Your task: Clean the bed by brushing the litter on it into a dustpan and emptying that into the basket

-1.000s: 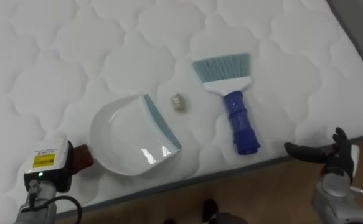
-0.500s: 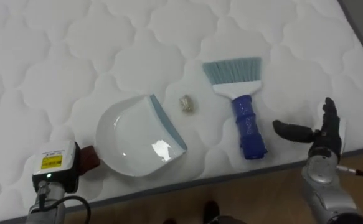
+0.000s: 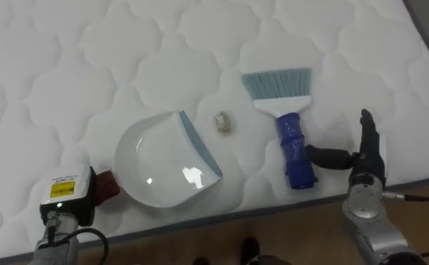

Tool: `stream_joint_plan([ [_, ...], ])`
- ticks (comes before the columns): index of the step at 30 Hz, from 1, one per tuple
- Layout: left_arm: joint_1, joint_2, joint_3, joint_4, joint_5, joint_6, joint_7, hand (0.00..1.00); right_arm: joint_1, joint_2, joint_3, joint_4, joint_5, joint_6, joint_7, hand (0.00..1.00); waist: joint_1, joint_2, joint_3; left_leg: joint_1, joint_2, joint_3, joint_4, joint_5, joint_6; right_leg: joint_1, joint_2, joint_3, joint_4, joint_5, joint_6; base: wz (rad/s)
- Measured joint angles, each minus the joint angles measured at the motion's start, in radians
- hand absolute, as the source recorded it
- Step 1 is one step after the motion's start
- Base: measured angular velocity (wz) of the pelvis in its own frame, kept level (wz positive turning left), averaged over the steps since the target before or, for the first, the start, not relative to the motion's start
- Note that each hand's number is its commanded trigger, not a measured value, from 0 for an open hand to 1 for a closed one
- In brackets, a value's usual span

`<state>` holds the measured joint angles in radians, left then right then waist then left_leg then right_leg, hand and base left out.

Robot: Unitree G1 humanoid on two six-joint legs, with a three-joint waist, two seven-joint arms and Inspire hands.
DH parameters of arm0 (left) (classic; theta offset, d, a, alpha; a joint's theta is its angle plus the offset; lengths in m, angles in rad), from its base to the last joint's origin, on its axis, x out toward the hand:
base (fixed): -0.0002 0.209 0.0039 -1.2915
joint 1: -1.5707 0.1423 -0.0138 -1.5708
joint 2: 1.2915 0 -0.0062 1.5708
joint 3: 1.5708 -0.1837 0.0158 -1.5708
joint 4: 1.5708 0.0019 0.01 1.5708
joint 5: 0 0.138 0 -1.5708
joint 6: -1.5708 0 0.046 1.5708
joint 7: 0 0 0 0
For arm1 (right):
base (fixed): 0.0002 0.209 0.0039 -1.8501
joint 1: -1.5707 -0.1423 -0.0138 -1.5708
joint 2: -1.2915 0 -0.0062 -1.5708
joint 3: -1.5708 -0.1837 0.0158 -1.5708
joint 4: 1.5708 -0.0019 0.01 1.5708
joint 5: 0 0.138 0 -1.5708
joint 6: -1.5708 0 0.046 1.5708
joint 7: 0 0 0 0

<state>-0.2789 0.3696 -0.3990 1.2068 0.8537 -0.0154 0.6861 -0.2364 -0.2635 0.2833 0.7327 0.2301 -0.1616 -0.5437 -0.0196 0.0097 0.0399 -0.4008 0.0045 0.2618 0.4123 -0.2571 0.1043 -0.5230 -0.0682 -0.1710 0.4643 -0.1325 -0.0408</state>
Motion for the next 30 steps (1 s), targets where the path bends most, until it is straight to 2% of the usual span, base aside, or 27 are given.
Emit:
stream_joint_plan([
  [6,-0.004,-0.001,-0.001,0.000,0.000,0.000,0.001,1.00,-0.004,0.005,0.013,-0.004,0.000,0.000,0.025,0.00,0.001,0.002,0.0053,-0.005,0.000,-0.006,-0.001,0.000,0.000,-0.002,-0.003,-0.018,-0.001,0.000,0.000,0.02],
  [18,-0.014,-0.007,-0.008,-0.001,0.000,0.004,-0.010,1.00,-0.015,0.005,0.050,0.000,0.000,0.002,0.067,0.00,0.002,0.020,0.0176,-0.010,-0.001,-0.016,-0.004,0.000,0.000,-0.003,-0.005,-0.030,-0.003,0.000,0.000,0.01],
  [30,-0.018,-0.020,-0.010,-0.008,0.001,0.030,-0.023,1.00,-0.019,0.020,0.076,0.078,-0.083,0.023,0.078,0.00,0.004,0.024,0.0151,-0.010,-0.001,-0.018,0.002,0.000,0.000,0.001,-0.005,-0.030,-0.003,0.000,0.000,0.00],
])
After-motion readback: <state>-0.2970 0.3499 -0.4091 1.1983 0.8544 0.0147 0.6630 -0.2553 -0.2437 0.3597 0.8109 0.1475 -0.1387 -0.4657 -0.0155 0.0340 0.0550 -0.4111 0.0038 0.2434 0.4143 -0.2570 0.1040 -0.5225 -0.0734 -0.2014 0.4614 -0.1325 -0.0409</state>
